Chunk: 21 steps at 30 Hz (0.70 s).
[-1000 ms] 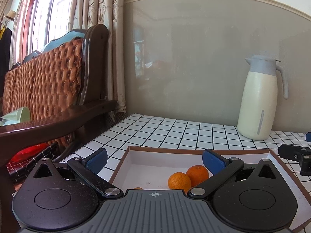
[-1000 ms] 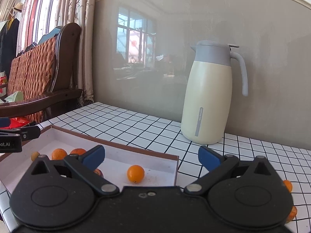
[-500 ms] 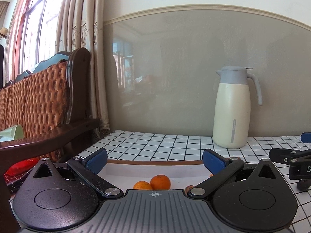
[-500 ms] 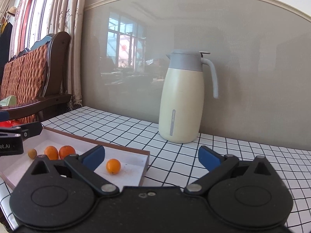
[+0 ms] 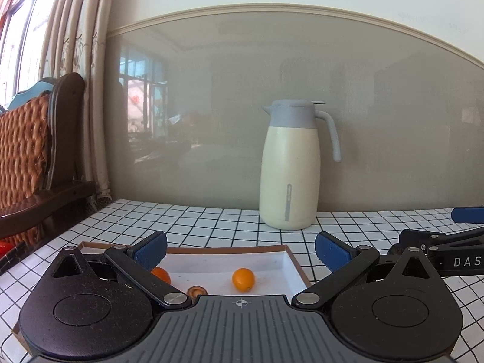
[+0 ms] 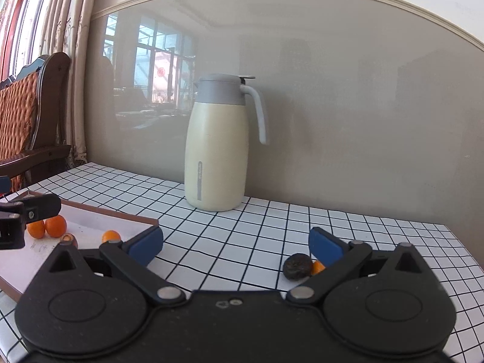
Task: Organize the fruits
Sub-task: 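Move both open tools back toward the remaining fruits on the table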
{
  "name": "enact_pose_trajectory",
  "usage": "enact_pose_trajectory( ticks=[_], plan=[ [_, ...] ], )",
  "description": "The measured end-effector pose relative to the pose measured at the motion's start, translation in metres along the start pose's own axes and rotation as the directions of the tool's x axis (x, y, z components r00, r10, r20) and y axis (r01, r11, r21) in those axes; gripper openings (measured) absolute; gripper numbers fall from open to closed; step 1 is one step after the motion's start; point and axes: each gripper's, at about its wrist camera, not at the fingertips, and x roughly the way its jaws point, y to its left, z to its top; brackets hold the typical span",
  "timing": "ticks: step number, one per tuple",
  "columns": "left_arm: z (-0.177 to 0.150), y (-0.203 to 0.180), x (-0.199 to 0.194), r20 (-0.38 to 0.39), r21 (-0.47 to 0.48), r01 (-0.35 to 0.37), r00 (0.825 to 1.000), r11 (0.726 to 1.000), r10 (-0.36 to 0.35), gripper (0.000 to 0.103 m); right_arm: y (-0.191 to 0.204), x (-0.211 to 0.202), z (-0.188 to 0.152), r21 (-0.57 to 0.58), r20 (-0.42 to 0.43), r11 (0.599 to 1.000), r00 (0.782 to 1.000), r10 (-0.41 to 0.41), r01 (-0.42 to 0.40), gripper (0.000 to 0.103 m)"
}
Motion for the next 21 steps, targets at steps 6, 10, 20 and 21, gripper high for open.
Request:
enact_pose_trajectory(
  ticks=[6,10,20,21],
  plan=[
    [-0.002,-0.023,0.006,-0.012,0.025,0.047,0.999,0.999,-0.047,0.103,-0.025,0.001,-0.009,0.012,-0.026,0.999,0.998,-0.051,0.052,0.097],
    [-0.004,-0.039,0.013,-0.025,0.03,0.083,0.996,0.996,-0.082,0.103,-0.041,0.003,-0.018,0.023,-0.046,0.996,0.996,-0.081,0.082,0.097],
    [-0.008,-0.075,0.023,-0.051,0.066,0.155,0.987,0.986,-0.152,0.103,-0.069,0.016,-0.036,0.028,-0.126,0.99,0.983,-0.137,0.141,0.093],
    [-0.008,-0.078,0.025,-0.056,0.063,0.165,0.985,0.984,-0.161,0.103,-0.07,0.017,-0.037,0.022,-0.129,0.989,0.981,-0.142,0.146,0.093]
  ],
)
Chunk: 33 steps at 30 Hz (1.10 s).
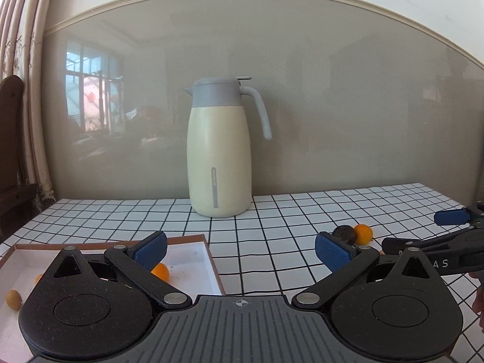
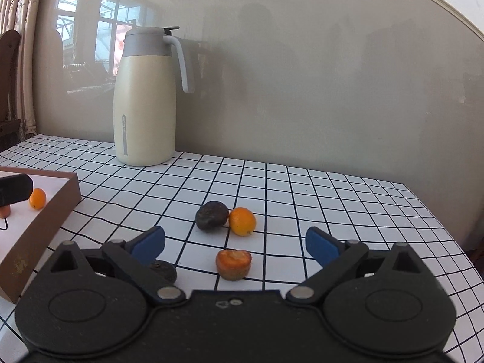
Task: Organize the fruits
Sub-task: 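Move both open tools back toward the remaining fruits on the table, then grasp the dark dried fruit with the left tool while the right tool grasps the cut orange half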
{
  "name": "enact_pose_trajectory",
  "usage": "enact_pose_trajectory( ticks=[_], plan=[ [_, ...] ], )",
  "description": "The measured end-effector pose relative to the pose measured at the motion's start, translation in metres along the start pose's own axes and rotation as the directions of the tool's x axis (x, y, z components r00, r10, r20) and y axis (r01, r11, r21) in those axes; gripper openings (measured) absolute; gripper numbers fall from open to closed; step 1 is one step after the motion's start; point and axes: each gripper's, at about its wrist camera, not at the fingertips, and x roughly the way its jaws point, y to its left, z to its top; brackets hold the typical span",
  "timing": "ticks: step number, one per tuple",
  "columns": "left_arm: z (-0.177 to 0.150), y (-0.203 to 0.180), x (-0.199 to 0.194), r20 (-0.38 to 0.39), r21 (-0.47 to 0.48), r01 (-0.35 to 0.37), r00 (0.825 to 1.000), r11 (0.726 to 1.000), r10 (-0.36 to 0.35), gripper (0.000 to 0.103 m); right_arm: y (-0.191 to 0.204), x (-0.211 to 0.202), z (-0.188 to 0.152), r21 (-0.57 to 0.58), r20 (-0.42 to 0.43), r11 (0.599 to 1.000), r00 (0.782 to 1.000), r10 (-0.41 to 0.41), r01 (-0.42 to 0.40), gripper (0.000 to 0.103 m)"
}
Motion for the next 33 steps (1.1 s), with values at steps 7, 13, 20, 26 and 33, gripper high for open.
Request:
enact_pose_trajectory(
  ticks=[7,13,20,26,33],
  plan=[
    [-0.001,-0.025,0.01,-0.018,0.034,0.031,0.999,0.999,-0.03,0.103,-0.016,-0.002,-0.007,-0.002,-0.006,1.0,1.0,-0.02,0.02,0.091],
    [-0.008,-0.048,0.016,-0.064,0.068,0.06,0.996,0.996,-0.055,0.103,-0.03,-0.011,-0.01,0.021,0.011,1.0,1.0,0.009,-0.009,0.09],
    [-0.02,-0.076,0.028,-0.112,0.099,0.101,0.99,0.99,-0.09,0.101,-0.042,-0.007,-0.009,0.082,-0.003,0.994,0.997,0.076,-0.076,0.07],
    [-0.03,-0.095,0.048,-0.163,0.098,0.123,0.981,0.988,-0.106,0.087,-0.035,0.002,-0.009,0.073,-0.036,0.993,0.995,0.098,-0.095,0.062],
    [-0.033,-0.105,0.071,-0.256,0.093,0.147,0.959,0.985,-0.119,0.074,-0.032,0.026,-0.014,0.082,-0.105,0.99,0.987,0.12,-0.111,0.05]
  ],
)
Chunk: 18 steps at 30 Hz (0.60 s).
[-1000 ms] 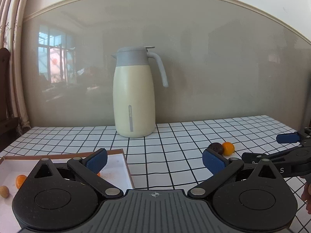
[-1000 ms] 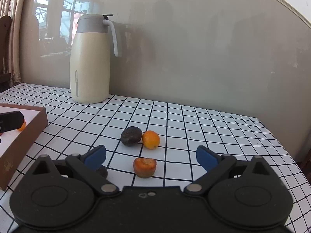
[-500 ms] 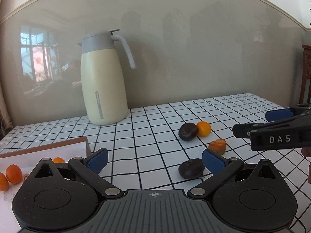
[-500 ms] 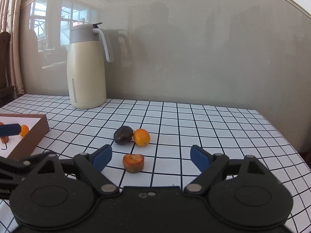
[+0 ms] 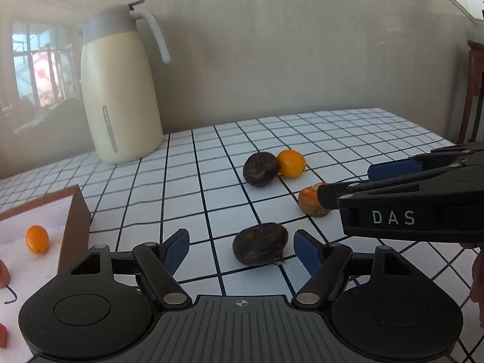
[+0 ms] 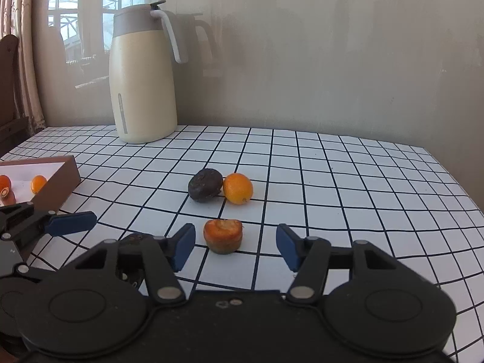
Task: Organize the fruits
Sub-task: 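Grasp the dark dried fruit with the left tool while the right tool grasps the cut orange half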
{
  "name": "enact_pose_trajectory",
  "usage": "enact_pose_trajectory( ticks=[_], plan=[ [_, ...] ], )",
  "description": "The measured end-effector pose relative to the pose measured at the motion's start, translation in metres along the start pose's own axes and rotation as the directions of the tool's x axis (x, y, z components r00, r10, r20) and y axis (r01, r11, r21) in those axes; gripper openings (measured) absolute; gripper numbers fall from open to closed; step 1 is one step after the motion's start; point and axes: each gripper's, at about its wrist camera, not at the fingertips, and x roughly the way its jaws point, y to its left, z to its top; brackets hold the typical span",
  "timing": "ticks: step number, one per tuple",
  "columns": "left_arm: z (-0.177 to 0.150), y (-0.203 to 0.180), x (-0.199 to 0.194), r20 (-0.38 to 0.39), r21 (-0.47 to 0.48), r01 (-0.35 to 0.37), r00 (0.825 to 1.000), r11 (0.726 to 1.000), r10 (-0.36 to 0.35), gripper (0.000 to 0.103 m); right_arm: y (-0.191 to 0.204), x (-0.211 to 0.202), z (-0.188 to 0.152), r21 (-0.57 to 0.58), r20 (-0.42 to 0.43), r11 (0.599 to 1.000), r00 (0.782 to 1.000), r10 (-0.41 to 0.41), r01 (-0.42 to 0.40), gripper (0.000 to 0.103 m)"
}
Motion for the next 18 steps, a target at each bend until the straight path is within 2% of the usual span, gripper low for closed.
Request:
enact_pose_trajectory(
  ticks=[2,4,7,10,13,14,16,18],
  plan=[
    [0.002,0.007,0.006,-0.021,-0.033,0.02,1.0,0.999,-0.021,0.071,0.0,0.006,-0.001,0.008,-0.017,1.0,1.0,0.01,-0.01,0.049],
    [0.003,0.009,0.012,-0.036,-0.023,0.007,0.999,1.0,-0.008,0.068,0.002,0.012,-0.001,0.012,-0.025,1.0,0.999,0.02,-0.02,0.048],
    [0.005,0.011,0.018,-0.051,-0.013,-0.006,0.999,1.0,0.006,0.05,0.005,0.019,0.001,0.011,-0.035,1.0,0.999,0.023,-0.023,0.043],
    [0.007,0.023,0.023,-0.054,-0.032,-0.046,0.998,0.998,0.045,0.048,0.006,0.028,0.002,0.028,-0.053,0.999,0.998,0.018,-0.017,0.039],
    [0.007,0.036,0.026,-0.062,-0.089,-0.026,0.998,0.996,0.02,0.048,0.007,0.035,0.002,0.027,-0.069,0.999,0.997,0.02,-0.018,0.034],
    [0.007,0.035,0.026,-0.062,-0.086,-0.027,0.998,0.996,0.022,0.047,0.009,0.037,0.001,0.019,-0.078,1.0,0.997,0.015,-0.014,0.03],
    [0.007,0.032,0.025,-0.058,-0.068,-0.028,0.998,0.997,0.024,0.041,0.011,0.039,0.0,0.005,-0.078,1.0,0.997,0.006,-0.005,0.027],
    [0.007,0.029,0.025,-0.056,-0.051,-0.036,0.998,0.998,0.033,0.039,0.012,0.039,0.001,-0.002,-0.083,1.0,0.997,0.002,-0.002,0.026]
  ],
)
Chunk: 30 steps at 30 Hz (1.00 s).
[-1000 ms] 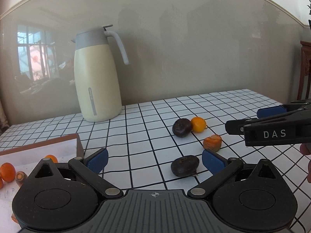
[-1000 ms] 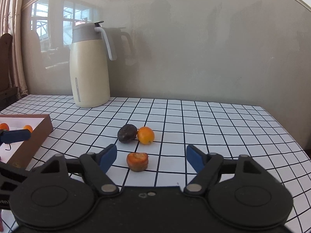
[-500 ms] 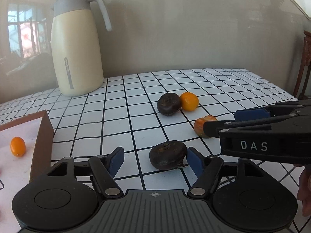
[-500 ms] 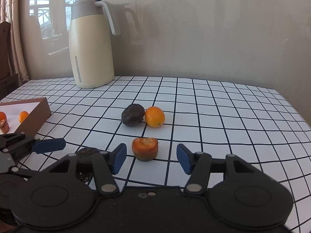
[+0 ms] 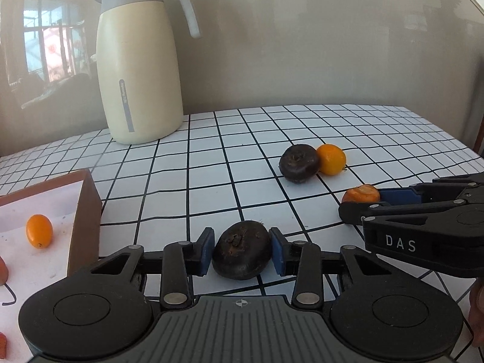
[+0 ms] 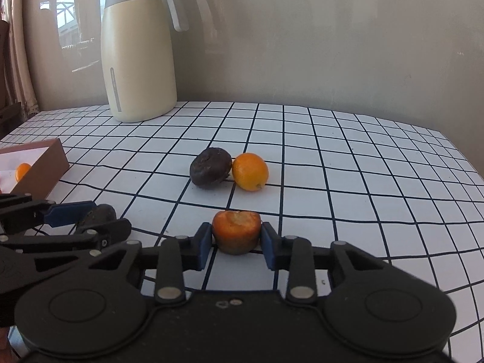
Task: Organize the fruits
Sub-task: 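Grasp the dark dried fruit with the left tool while the right tool grasps the cut orange half, then carry the dark fruit and cut orange half over the tray with both tools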
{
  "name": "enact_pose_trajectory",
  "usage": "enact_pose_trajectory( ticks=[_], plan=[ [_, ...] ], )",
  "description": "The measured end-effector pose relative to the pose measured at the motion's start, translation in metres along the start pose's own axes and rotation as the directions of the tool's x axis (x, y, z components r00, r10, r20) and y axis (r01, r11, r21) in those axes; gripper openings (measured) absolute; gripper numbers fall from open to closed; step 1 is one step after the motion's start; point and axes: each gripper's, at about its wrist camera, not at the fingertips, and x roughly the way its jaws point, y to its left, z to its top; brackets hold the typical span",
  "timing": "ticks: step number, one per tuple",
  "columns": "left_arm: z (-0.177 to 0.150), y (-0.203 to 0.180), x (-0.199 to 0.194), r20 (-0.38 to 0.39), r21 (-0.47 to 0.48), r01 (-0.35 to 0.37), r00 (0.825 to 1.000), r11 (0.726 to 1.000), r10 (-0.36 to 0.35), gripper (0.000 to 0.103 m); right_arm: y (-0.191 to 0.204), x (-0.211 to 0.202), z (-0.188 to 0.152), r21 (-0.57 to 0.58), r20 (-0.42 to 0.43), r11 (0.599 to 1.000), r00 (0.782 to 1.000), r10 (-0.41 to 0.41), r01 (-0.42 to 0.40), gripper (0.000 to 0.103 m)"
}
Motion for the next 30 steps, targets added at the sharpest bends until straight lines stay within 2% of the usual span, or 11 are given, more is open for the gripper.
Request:
enact_pose_trajectory(
  ticks=[8,11,18,25,30],
  plan=[
    [-0.002,0.005,-0.01,0.019,-0.018,0.001,1.0,1.0,-0.001,0.039,-0.005,-0.016,0.001,0.007,0.027,1.0,0.999,-0.017,0.017,0.026],
    [0.001,0.005,-0.022,0.048,-0.017,0.004,0.999,1.0,-0.003,0.039,-0.002,-0.026,0.002,-0.002,0.044,1.0,0.999,-0.021,0.021,0.026],
    [0.005,0.012,-0.063,0.116,-0.016,0.011,0.993,1.0,-0.009,0.039,0.014,-0.06,0.0,-0.043,0.102,0.999,0.995,-0.02,0.024,0.026],
    [0.001,0.03,-0.112,0.188,-0.002,-0.019,0.982,1.0,0.019,0.039,0.037,-0.094,0.002,-0.07,0.166,0.998,0.986,0.008,0.004,0.026],
    [-0.005,0.045,-0.13,0.202,-0.007,-0.044,0.978,0.999,0.045,0.039,0.054,-0.112,-0.006,-0.089,0.18,0.996,0.983,0.037,-0.021,0.026]
  ],
)
